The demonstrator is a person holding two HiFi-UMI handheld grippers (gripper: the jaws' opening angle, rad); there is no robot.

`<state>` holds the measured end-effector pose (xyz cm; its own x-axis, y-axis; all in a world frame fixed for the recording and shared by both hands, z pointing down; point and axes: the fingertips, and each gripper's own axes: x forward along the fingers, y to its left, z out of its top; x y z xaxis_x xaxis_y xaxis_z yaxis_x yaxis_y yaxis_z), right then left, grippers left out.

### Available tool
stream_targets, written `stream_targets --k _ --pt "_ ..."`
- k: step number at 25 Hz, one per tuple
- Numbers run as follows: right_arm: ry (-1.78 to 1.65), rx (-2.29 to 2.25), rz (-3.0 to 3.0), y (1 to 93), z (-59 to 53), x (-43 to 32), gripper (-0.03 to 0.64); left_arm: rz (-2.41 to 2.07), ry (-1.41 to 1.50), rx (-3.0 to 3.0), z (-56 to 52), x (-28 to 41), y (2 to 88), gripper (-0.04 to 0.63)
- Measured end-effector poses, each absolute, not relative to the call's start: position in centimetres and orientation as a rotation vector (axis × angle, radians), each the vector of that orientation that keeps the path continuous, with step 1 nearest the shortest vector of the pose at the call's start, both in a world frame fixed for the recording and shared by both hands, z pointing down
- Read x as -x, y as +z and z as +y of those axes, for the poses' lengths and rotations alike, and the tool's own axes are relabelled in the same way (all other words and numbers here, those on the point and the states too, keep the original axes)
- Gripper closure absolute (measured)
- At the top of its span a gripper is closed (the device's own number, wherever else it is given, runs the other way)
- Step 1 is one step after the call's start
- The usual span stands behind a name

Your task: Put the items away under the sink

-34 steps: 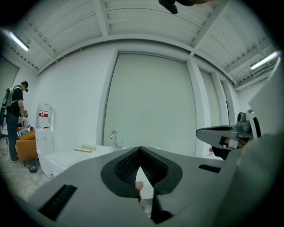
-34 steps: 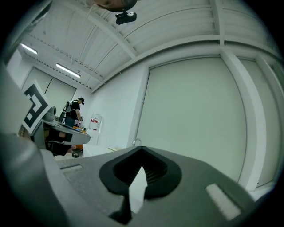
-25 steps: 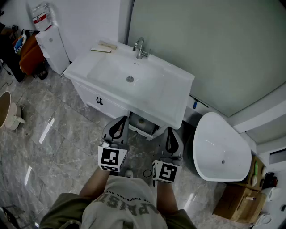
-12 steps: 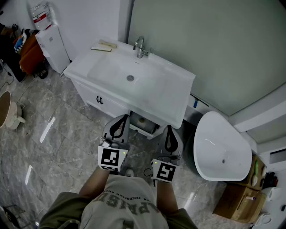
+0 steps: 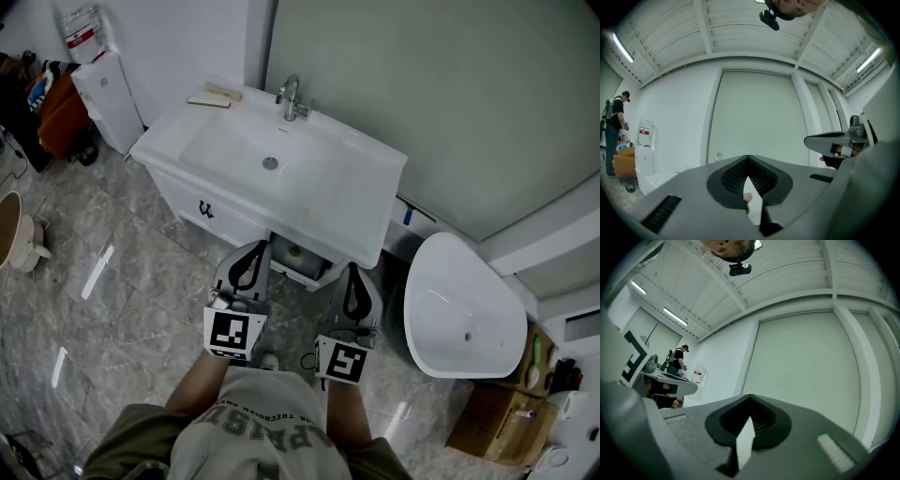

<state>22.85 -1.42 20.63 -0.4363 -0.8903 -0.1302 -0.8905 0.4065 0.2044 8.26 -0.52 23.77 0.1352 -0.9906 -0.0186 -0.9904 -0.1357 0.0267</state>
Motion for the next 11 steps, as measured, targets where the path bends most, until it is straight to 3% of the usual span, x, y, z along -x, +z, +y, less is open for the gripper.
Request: stream_targets --k 11 --pt "0.385 1.66 2.628 20.5 -1.16 -22.67 0.618 -2.062 -0.037 -2.35 -0.18 -8.22 24.2 0.586"
